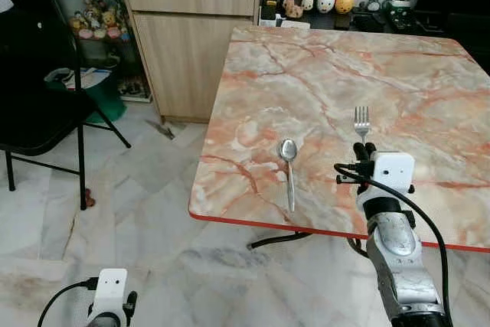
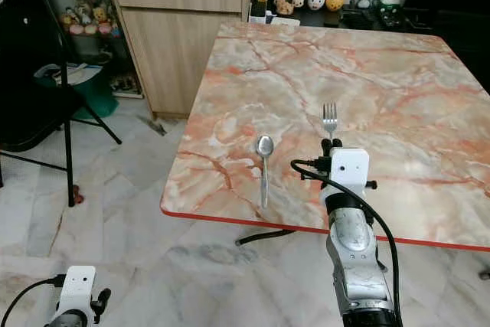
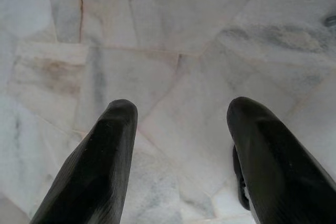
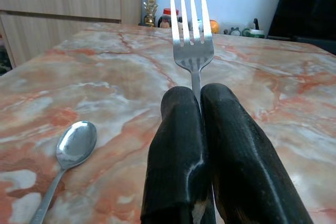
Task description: Setting the table
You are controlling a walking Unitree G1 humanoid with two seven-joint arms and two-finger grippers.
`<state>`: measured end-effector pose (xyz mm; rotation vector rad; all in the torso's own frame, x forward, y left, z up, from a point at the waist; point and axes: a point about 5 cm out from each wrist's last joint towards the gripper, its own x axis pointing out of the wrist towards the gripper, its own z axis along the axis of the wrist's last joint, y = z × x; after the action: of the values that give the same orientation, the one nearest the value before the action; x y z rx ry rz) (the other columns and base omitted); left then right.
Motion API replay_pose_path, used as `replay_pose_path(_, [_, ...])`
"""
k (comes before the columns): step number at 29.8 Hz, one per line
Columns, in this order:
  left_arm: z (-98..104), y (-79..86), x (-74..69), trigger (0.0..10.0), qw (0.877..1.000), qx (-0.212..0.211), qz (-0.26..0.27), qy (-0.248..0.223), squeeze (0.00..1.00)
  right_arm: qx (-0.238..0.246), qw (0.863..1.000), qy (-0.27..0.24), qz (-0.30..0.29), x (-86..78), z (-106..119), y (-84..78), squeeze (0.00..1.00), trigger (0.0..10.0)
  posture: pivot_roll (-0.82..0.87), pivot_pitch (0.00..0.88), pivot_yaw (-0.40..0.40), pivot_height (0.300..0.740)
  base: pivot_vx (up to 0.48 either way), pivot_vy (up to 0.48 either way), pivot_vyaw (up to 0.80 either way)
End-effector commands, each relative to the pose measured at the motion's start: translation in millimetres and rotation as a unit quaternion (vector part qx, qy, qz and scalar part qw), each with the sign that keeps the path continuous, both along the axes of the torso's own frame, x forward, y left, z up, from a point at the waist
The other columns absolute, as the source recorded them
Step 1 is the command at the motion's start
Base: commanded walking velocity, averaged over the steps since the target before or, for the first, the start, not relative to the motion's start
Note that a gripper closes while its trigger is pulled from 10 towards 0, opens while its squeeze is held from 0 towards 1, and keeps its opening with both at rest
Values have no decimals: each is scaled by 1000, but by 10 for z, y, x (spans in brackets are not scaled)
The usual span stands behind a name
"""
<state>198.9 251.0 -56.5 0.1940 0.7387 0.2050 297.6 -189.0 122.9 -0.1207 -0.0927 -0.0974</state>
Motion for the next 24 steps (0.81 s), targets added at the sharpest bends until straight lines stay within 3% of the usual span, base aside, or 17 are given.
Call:
replay_pose_path(1, [-18, -30, -16, 10000, 1000, 0, -3, 3, 0, 9, 1000, -6, -4, -11, 14, 15, 0, 10000, 42, 0, -23, 740, 0, -394, 0])
replay_pose_path(9, [-3, -35, 16, 10000, 1000, 3, -5, 0, 0, 23, 1000, -20, 0, 36, 89, 123, 0, 10000, 37, 21, -20, 740, 0, -383, 0])
replay_pose_path(24, [9, 8, 15, 10000, 1000, 7, 6, -2, 0, 27, 999, -22, -1, 81, 124, 141, 0, 10000, 36, 44, -25, 740, 0, -366, 0])
